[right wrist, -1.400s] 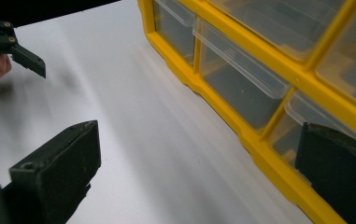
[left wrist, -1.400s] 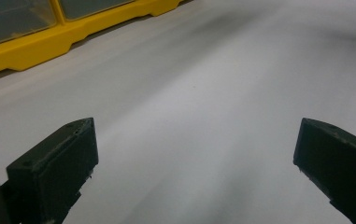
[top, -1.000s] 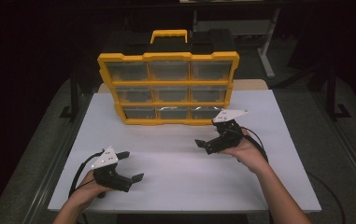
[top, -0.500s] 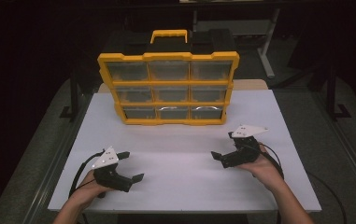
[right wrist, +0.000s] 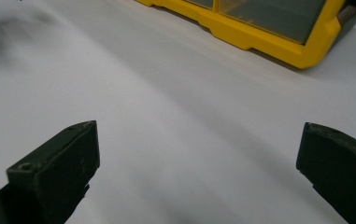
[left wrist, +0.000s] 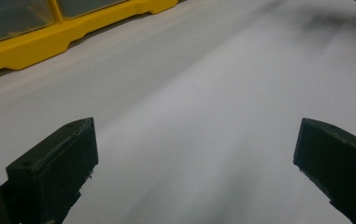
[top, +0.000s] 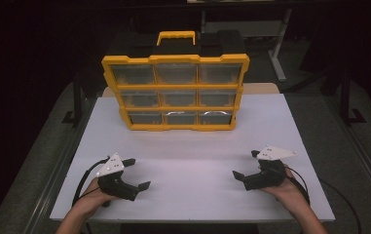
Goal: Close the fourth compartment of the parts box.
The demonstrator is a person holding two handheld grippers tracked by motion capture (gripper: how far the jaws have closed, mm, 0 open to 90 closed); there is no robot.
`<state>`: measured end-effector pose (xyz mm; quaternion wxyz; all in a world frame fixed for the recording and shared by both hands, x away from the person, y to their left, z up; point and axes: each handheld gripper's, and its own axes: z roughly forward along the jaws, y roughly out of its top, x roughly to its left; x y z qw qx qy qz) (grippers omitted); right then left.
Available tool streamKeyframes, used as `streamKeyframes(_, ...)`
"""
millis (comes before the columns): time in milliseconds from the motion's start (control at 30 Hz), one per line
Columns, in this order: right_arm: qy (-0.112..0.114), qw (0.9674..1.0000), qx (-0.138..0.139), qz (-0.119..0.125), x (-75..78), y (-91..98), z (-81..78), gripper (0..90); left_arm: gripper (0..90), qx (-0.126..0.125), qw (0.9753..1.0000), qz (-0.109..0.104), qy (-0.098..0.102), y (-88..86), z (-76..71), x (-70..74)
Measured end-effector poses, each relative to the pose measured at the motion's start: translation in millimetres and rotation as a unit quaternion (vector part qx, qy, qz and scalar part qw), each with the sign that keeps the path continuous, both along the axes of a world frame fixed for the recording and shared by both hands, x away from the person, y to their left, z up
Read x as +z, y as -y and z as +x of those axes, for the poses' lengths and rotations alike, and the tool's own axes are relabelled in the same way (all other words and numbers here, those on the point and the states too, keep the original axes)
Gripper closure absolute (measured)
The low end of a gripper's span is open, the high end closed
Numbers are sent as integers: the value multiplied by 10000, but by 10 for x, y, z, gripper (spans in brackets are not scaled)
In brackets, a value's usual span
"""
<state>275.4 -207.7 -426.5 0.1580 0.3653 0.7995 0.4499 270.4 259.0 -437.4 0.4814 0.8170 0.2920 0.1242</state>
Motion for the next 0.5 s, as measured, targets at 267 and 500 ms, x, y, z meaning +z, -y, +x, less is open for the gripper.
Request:
streamKeyframes(267,-51,10000,-63,-43,-120,110,-102,0,1,-8,10000,19,26,2,-9,8)
streamKeyframes(500,-52,9999,-36,-118,-148,115,-95,0,1,-18,10000,64,38,11,-15,16)
